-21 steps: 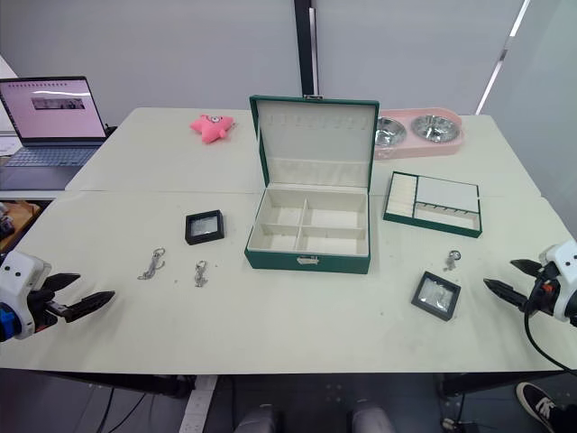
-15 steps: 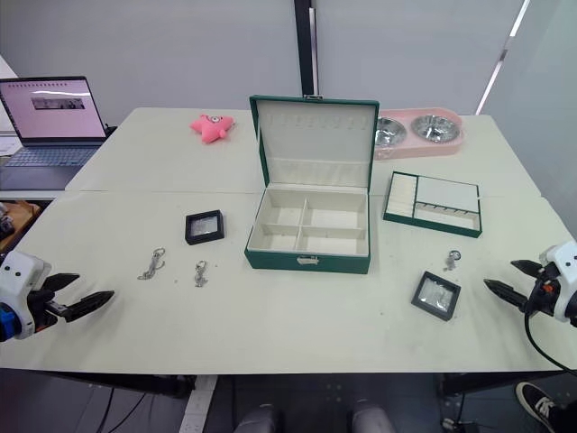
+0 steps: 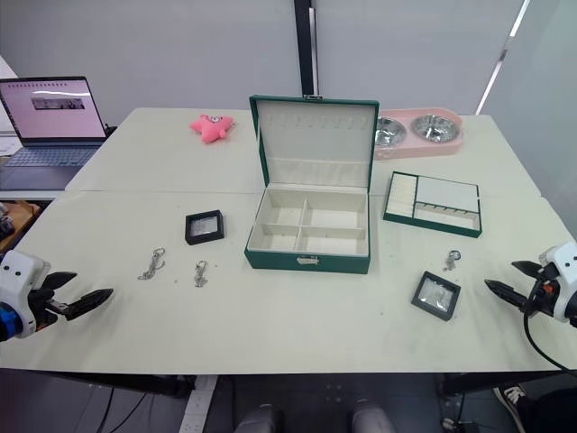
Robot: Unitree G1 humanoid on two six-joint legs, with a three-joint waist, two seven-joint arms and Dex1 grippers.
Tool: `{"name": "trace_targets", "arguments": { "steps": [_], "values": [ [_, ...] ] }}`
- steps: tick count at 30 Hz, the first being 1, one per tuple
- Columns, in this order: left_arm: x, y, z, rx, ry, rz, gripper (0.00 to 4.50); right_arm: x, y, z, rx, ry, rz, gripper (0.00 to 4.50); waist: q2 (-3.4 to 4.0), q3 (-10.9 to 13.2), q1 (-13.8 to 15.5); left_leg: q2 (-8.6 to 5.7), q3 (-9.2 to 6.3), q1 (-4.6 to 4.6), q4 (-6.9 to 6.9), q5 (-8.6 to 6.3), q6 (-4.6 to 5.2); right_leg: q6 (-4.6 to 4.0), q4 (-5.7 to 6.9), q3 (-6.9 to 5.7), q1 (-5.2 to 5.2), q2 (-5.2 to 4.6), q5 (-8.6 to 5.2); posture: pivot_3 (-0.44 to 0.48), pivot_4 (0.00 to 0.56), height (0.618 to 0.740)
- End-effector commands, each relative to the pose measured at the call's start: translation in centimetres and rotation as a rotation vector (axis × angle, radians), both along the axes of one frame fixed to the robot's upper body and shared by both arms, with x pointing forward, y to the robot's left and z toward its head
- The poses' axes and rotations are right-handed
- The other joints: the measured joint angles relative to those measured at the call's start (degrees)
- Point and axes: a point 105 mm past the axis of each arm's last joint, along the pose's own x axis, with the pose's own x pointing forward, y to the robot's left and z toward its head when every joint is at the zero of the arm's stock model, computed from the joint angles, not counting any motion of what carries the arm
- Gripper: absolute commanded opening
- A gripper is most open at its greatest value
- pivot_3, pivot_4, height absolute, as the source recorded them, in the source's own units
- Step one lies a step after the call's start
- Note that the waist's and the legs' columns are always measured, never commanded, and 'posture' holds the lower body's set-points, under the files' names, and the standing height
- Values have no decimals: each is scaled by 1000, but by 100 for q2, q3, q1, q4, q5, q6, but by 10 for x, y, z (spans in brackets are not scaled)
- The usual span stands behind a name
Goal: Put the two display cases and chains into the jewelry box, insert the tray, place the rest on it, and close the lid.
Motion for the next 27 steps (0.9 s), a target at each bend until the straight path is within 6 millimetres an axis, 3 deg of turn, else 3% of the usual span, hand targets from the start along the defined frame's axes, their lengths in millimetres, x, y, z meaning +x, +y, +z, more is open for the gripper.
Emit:
{"name": "trace_targets", "arguments": {
  "steps": [1, 16, 20, 27],
  "values": [
    [0, 3, 13, 11, -47, 11, 4464, 3, 1, 11, -12, -49, 6, 4500, 0, 0, 0, 0, 0, 0, 0, 0, 0, 0, 0, 0, 0, 0, 0, 0, 150, 740],
    [6, -1, 15, 13, -76, 21, 4464, 6, 6, 13, 0, -77, 8, 4500, 0, 0, 0, 0, 0, 0, 0, 0, 0, 0, 0, 0, 0, 0, 0, 0, 150, 740],
    [19, -19, 24, -34, -120, -11, 4464, 15, 25, 31, 75, -169, 21, 4500, 0, 0, 2, 1, -2, -1, 3, 0, 0, 0, 5, -1, 1, 0, 0, 0, 150, 740],
    [56, -78, 51, -88, -253, -100, 4464, 36, 85, 61, 203, -298, 87, 4500, -1, 0, 10, 1, -7, -4, 8, 0, -1, 0, 11, -2, 1, 0, 0, 0, 150, 740]
  ]
}}
